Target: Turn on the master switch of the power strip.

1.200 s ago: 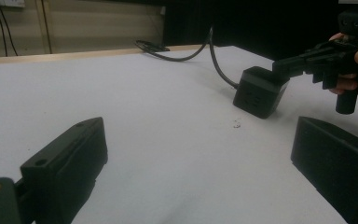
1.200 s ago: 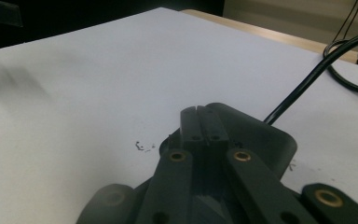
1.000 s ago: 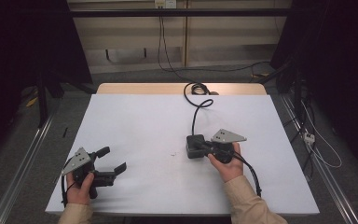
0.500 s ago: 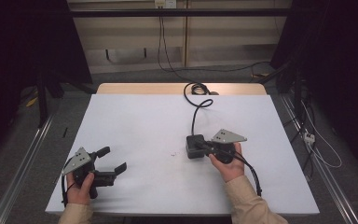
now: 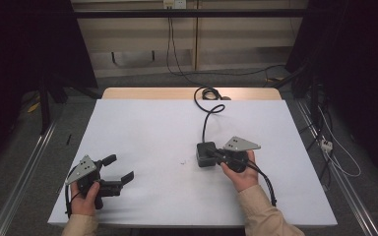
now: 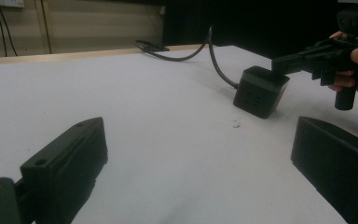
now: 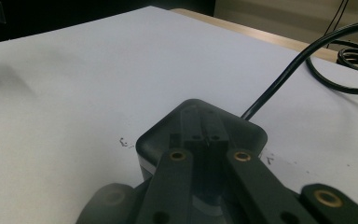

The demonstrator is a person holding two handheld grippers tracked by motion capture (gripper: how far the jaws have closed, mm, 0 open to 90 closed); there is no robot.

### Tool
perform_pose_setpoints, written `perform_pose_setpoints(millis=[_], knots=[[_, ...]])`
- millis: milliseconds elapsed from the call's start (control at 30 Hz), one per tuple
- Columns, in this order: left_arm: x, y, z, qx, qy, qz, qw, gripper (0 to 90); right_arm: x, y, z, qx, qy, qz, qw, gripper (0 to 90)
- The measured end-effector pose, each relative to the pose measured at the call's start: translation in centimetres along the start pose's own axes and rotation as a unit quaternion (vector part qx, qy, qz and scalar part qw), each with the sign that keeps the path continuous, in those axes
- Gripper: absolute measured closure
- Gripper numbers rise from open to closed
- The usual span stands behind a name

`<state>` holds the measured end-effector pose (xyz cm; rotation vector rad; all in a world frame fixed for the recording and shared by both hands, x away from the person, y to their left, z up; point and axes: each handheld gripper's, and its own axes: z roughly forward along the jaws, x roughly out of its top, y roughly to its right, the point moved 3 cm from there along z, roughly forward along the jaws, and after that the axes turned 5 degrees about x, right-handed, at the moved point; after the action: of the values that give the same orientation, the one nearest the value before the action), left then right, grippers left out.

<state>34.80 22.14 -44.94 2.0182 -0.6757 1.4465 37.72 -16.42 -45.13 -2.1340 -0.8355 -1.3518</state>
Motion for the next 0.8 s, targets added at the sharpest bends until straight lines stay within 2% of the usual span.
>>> perform_pose_setpoints(millis=[800], knots=[[-0.03,0.04,0.07,-0.002,0.001,-0.002,1.0,3.4,0.01,-0.18,0.05,-0.008,-0.003,0.004,1.0,90.0]])
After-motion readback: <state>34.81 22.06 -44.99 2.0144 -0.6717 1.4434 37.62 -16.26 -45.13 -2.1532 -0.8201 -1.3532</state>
